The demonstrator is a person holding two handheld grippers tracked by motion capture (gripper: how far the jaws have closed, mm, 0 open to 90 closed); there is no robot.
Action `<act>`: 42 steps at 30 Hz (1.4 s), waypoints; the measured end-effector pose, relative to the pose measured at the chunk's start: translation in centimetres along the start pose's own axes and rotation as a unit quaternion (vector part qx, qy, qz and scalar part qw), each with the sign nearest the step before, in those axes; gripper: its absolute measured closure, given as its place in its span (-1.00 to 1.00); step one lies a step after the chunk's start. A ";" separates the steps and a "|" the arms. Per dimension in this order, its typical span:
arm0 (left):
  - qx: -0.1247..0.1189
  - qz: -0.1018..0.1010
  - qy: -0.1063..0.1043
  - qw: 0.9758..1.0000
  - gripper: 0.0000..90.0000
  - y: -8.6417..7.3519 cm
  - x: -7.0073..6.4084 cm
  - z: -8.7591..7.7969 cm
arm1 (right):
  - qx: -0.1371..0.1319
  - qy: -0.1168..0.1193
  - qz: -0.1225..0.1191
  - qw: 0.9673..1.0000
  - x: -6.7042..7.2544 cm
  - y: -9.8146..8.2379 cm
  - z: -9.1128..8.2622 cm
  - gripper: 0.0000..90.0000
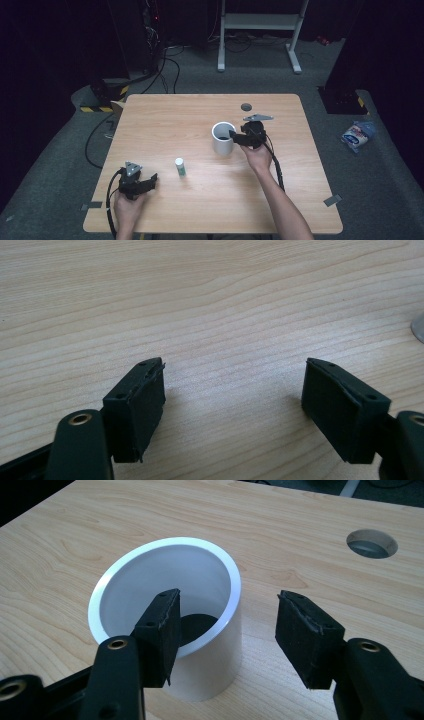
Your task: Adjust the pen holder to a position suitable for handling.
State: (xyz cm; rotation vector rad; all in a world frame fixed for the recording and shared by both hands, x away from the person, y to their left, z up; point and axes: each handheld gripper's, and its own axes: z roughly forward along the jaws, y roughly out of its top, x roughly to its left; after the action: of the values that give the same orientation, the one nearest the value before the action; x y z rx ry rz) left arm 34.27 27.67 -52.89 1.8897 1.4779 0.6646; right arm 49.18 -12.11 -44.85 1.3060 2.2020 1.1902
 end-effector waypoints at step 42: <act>0.000 0.000 0.000 1.000 -0.43 0.0 0.0 0.0 | -0.004 0.006 -0.032 0.999 0.5 -2.1 -2.2 0.13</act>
State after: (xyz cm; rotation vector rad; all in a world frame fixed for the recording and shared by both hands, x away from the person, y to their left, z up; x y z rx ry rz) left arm 34.26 27.67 -52.89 1.8899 1.4783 0.6646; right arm 46.30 -13.28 -45.14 1.2186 2.2277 1.1855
